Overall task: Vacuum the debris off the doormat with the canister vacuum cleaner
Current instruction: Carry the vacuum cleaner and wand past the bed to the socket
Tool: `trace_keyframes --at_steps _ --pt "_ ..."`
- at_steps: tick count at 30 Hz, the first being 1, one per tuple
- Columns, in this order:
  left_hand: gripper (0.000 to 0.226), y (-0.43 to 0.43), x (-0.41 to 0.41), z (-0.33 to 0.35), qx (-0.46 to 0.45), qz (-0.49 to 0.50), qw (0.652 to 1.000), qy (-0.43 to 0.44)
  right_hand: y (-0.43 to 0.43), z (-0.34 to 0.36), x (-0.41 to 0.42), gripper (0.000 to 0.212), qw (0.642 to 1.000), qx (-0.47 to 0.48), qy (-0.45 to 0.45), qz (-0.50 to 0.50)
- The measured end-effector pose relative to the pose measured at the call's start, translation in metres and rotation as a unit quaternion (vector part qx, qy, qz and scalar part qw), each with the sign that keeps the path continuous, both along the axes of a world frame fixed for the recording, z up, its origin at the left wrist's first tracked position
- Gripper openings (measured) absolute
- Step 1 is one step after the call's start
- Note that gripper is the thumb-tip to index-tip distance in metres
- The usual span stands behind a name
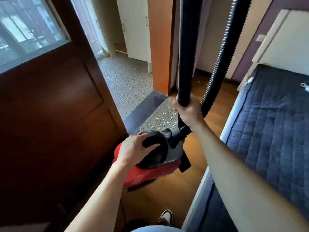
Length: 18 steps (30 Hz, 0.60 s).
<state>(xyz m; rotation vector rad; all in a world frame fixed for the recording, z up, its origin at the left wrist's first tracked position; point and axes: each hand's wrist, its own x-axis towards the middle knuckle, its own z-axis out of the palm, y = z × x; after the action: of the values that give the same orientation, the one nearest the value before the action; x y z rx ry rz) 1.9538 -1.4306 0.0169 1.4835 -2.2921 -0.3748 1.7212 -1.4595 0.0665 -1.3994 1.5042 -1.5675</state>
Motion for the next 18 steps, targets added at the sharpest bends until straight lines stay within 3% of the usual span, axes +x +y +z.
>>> trace_keyframes --at_steps 2,7,11,18 --pt "0.044 -0.012 -0.024 0.005 -0.011 -0.028 1.0 0.009 -0.003 0.004 -0.026 0.04 1.0 -0.011 -0.001 -0.02" --pt "0.057 -0.043 -0.077 0.0 0.001 -0.088 0.995 0.037 -0.007 0.007 -0.082 0.037 0.996 -0.008 -0.009 -0.083" --pt "0.056 -0.069 -0.122 -0.008 0.009 -0.129 0.991 0.043 -0.015 0.003 -0.126 0.053 0.991 -0.011 -0.005 -0.135" --pt "0.057 -0.133 -0.194 -0.023 0.008 -0.179 0.983 0.042 -0.049 -0.007 -0.192 0.046 0.979 0.006 0.024 -0.202"
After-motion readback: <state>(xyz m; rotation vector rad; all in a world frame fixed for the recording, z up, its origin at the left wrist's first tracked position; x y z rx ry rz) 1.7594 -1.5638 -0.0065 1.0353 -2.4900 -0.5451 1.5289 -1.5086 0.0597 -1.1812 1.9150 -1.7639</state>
